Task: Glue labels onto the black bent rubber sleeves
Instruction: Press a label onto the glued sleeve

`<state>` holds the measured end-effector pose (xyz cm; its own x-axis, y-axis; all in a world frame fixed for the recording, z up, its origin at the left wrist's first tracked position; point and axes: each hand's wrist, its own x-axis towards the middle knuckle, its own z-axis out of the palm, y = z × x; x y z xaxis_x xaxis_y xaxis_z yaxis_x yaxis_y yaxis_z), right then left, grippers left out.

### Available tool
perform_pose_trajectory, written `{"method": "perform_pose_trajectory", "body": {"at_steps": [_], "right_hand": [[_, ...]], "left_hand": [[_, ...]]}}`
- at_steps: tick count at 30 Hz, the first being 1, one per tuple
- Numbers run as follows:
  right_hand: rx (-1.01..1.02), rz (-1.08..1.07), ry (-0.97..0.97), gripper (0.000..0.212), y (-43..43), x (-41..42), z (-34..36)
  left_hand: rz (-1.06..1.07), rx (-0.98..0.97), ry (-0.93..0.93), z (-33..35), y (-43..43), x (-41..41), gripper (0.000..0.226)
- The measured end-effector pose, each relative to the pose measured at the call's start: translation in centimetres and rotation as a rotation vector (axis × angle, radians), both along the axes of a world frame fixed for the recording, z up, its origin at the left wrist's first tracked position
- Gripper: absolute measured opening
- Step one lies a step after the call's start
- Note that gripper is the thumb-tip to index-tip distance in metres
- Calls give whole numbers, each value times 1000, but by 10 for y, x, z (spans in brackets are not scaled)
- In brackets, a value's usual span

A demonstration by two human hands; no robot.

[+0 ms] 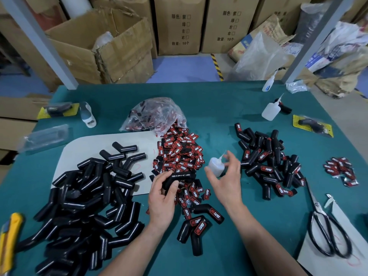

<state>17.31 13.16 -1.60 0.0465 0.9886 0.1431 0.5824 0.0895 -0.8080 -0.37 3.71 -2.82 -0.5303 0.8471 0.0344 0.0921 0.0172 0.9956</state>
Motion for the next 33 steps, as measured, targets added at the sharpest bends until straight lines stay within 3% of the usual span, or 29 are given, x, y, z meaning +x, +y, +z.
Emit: {"method": "perform_pose_trajectory", "body": {"at_steps": [1,3,5,9,13,16,19,28,33], "right_hand": [[124,-36,42,68,-2,0,4],[461,-20,87,49,-7,3,8],[649,197,40,22,-12,6,5],[388,506,-202,13,-22,-9,-4],[182,505,-286,20,-21,-11,-7],[64,521,-353,30,-20,-8,-7],[35,534,-379,32,-20,-9,-3],[14,561,-313,17,-20,-10,6],[-22,571,-359,29,-21,-14,6]], "left_hand": [[9,11,-8,0,0,0,27],[29,32,-25,-1,-1,0,28],[48,39,-59,-1,0,1,30],[101,76,-41,3,0,1,39],[101,98,27,4,1,1,39],[95,75,-38,2,1,2,34],[64,43,-151,1,-1,3,24],[-66,-99,-14,-7,0,0,47],[-84,-111,-17,-5,1,0,40]]}}
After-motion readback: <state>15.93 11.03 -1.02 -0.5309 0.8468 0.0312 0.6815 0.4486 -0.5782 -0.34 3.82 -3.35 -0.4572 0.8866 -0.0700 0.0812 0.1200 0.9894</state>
